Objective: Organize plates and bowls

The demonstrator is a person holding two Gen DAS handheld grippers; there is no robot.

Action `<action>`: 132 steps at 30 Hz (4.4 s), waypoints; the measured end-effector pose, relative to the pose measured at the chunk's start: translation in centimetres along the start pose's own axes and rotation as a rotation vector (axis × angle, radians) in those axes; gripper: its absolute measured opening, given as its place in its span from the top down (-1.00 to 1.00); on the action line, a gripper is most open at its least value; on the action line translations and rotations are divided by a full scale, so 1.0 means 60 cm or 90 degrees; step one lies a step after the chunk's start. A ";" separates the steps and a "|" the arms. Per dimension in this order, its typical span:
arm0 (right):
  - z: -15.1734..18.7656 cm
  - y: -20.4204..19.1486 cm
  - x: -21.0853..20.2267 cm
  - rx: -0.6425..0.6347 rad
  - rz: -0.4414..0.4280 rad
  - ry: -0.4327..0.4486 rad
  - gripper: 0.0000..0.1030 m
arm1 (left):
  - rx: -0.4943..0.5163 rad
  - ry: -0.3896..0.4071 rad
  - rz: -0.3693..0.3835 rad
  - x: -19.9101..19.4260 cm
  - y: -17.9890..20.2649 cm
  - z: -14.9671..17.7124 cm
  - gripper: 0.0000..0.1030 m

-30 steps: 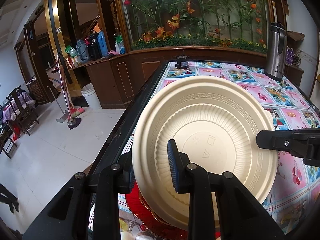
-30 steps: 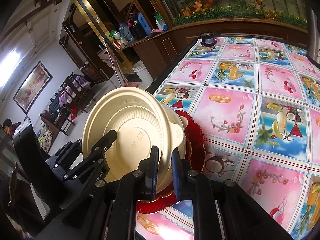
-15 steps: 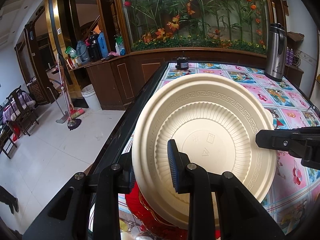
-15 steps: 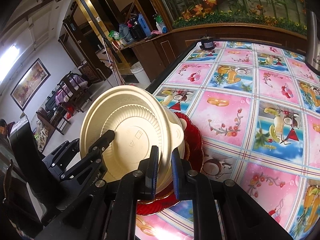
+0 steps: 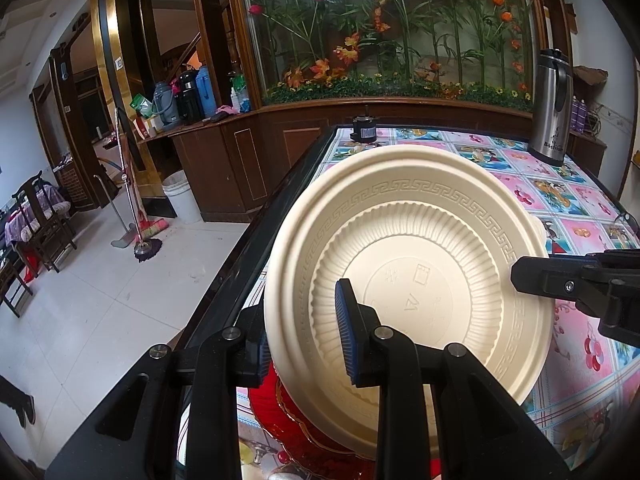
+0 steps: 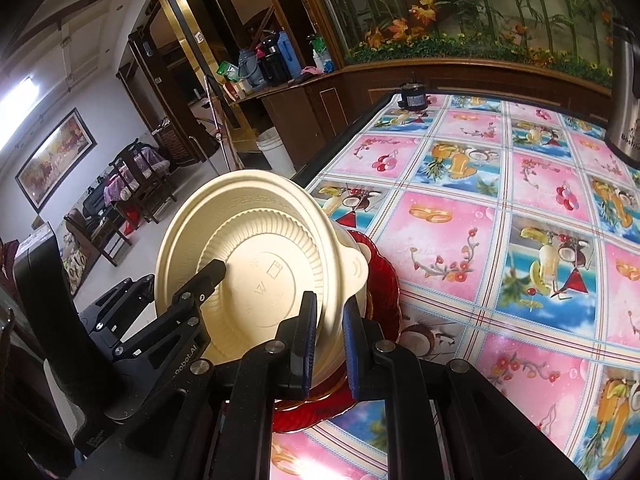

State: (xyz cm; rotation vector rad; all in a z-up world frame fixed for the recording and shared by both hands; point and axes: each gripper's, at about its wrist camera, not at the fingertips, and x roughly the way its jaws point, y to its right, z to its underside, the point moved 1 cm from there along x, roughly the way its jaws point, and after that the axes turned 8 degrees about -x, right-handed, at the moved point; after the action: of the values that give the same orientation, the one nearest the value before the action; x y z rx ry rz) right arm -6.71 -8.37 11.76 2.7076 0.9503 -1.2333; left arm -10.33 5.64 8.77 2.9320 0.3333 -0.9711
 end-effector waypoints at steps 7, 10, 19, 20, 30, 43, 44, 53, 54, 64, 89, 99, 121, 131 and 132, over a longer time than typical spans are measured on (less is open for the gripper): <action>0.001 -0.003 0.000 -0.011 0.013 0.005 0.76 | 0.001 0.002 0.000 0.001 -0.001 0.001 0.52; 0.001 -0.005 0.000 -0.017 0.019 0.008 0.76 | -0.001 0.004 0.001 0.001 -0.001 -0.008 0.52; 0.004 -0.009 -0.002 -0.025 0.028 0.012 0.76 | -0.001 0.005 0.000 0.003 0.000 -0.014 0.50; 0.004 -0.009 -0.003 -0.026 0.029 0.013 0.76 | -0.001 0.005 0.000 0.003 0.000 -0.013 0.49; 0.006 -0.010 -0.003 -0.028 0.035 0.014 0.74 | -0.001 0.004 -0.002 0.003 0.005 -0.020 0.49; 0.008 -0.013 -0.007 -0.032 0.034 0.016 0.67 | -0.002 0.006 -0.004 0.006 0.007 -0.017 0.49; 0.008 -0.014 -0.008 -0.031 0.033 0.017 0.67 | -0.001 0.006 -0.005 0.007 0.007 -0.019 0.49; 0.009 -0.016 -0.015 -0.033 0.032 0.022 0.66 | -0.006 0.026 -0.012 0.002 0.005 -0.007 -0.09; 0.009 -0.016 -0.016 -0.032 0.030 0.023 0.66 | -0.005 0.026 -0.013 0.002 0.005 -0.007 -0.09; 0.008 -0.011 -0.034 -0.025 0.030 0.041 0.58 | -0.004 0.024 -0.016 0.006 0.004 -0.006 -0.10; 0.023 0.023 -0.058 0.009 0.029 0.063 0.46 | -0.011 0.025 -0.017 0.003 -0.008 0.003 -0.17; 0.047 0.096 -0.050 0.101 0.017 0.044 0.32 | -0.165 -0.065 0.073 0.022 -0.143 0.008 -0.17; 0.075 0.086 0.071 0.127 -0.055 -0.071 0.73 | -0.156 -0.180 0.117 0.108 -0.119 0.059 0.66; 0.075 0.075 0.071 0.105 -0.029 -0.066 0.78 | -0.120 -0.167 0.089 0.103 -0.097 0.054 0.70; 0.076 0.076 0.068 0.105 -0.027 -0.065 0.78 | -0.118 -0.167 0.088 0.105 -0.092 0.053 0.70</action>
State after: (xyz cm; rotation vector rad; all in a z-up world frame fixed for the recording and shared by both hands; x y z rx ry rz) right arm -5.31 -11.14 4.75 2.7253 0.9374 -1.5070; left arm -8.45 11.93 2.69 2.5842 0.1947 -1.2135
